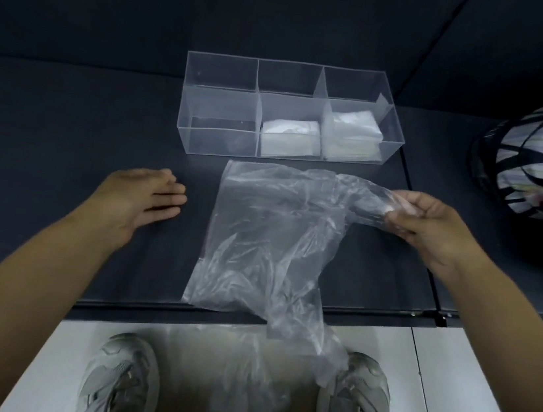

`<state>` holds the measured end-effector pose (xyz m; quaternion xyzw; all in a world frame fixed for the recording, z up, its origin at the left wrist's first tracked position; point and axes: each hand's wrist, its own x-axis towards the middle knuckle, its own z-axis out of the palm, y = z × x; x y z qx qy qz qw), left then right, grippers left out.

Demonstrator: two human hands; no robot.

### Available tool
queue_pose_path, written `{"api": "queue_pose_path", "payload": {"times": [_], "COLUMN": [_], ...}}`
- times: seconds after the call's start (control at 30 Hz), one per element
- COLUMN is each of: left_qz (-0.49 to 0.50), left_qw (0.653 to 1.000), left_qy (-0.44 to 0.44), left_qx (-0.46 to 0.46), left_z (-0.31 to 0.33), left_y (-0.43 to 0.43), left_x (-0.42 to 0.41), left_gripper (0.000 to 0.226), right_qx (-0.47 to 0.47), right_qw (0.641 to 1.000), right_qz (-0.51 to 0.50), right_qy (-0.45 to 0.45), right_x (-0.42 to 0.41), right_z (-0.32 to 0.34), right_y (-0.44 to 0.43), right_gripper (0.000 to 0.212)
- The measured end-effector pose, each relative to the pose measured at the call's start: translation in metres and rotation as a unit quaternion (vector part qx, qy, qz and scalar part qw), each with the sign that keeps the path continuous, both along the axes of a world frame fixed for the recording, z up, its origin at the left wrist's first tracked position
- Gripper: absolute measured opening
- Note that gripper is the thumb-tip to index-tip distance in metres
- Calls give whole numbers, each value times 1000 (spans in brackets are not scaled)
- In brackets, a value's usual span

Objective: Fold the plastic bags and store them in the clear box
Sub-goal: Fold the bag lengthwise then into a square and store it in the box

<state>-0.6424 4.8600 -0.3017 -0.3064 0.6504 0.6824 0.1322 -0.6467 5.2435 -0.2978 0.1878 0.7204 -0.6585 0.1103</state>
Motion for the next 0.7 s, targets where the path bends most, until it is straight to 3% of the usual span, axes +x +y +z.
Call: {"api": "queue_pose_path", "payload": {"times": [0.17, 0.3, 0.47, 0.53, 0.6, 0.67, 0.7], "left_qz": [-122, -129, -99, -84, -97, -184, -247], "left_qw": [988, 982, 982, 992, 990, 927, 891], "left_qy": [-74, -103, -100, -61, 47, 179, 217], "left_qx": [52, 89, 123, 66, -92, -272, -313], "left_z": [8, 5, -8, -11, -12, -12, -9], "left_y": [34, 43, 33, 35, 39, 40, 42], "left_x": [-13, -23, -23, -21, -20, -22, -23], "left_gripper": [31, 38, 18, 14, 9, 42, 59], "right_qx": [-38, -38, -45, -43, -41, -39, -34], "right_qw": [997, 995, 996, 995, 993, 989, 986], "right_qz": [64, 84, 60, 68, 88, 125, 149], "right_qy": [19, 34, 53, 57, 64, 71, 73], "right_x": [-3, -8, -12, -11, -9, -7, -6], "right_z": [-3, 0, 4, 5, 8, 12, 14], "right_y": [-20, -29, -22, -20, -21, -27, -30], "right_gripper": [31, 27, 24, 22, 22, 21, 21]}}
